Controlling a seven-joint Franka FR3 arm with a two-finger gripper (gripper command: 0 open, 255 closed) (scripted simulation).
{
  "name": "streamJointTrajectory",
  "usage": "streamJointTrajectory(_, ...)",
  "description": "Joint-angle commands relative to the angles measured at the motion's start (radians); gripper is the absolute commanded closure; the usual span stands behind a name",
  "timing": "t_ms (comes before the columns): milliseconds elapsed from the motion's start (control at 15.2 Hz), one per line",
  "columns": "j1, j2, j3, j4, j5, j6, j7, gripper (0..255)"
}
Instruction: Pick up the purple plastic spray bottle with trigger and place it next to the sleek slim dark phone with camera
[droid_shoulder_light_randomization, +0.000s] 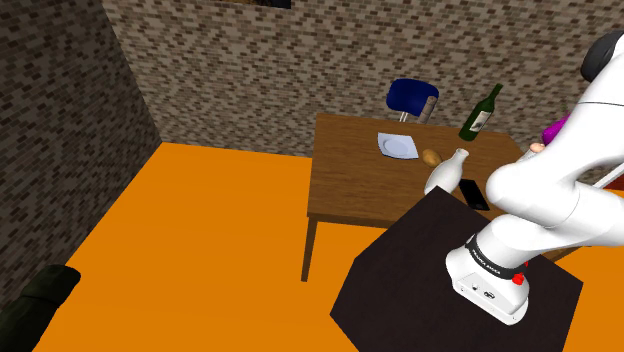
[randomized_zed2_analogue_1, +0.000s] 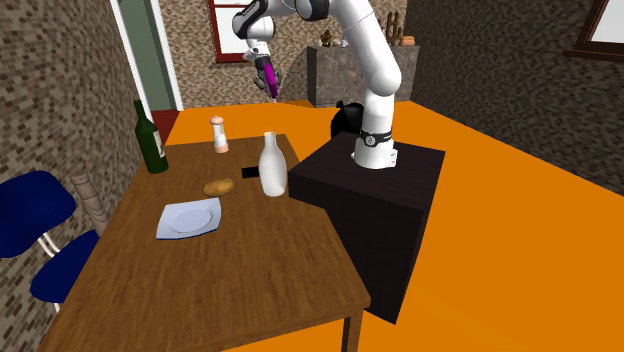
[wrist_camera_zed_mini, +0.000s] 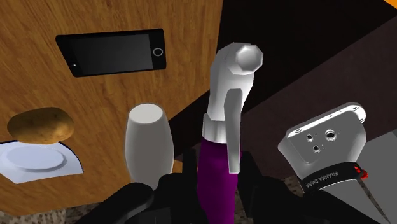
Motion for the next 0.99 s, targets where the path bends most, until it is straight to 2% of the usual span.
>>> streamJointTrajectory(0, -0.001, 0.014, 0.005, -0.007, 0.008, 0.019, -0.004, 255)
streamJointTrajectory(924, -0.016, 0.113, 0.039, -0.058, 0.059, 0.145, -0.053, 255)
